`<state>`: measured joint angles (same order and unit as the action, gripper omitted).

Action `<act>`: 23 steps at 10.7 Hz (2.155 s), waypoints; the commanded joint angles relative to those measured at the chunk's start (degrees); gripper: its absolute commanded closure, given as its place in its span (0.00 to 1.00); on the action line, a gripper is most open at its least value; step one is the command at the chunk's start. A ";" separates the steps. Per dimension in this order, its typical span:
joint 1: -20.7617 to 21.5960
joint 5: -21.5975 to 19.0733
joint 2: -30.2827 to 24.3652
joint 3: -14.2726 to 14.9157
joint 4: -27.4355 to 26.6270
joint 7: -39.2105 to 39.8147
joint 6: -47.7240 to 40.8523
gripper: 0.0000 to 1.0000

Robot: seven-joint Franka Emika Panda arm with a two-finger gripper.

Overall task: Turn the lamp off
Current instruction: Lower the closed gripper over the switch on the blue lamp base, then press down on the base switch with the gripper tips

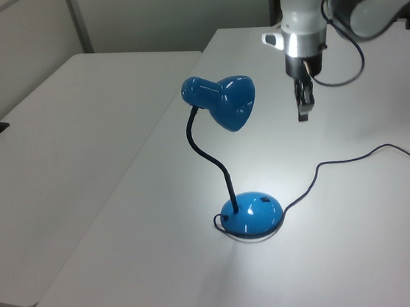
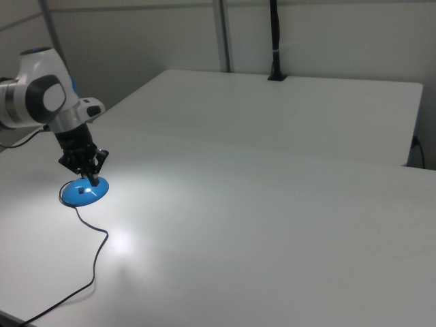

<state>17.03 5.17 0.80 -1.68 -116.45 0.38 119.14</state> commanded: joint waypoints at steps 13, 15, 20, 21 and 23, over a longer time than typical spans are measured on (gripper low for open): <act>4.24 -0.86 14.13 -4.39 -3.88 10.43 35.00 1.00; 3.98 -0.95 14.23 -5.26 -3.88 10.43 35.98 1.00; 3.62 -1.04 14.14 -5.88 -3.70 10.43 35.99 1.00; 3.71 -1.04 14.23 -5.88 -3.70 10.43 35.99 1.00; 3.71 -1.04 14.84 -5.97 -3.53 10.52 36.08 1.00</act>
<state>21.27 5.08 15.16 -6.90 -120.12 8.93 154.04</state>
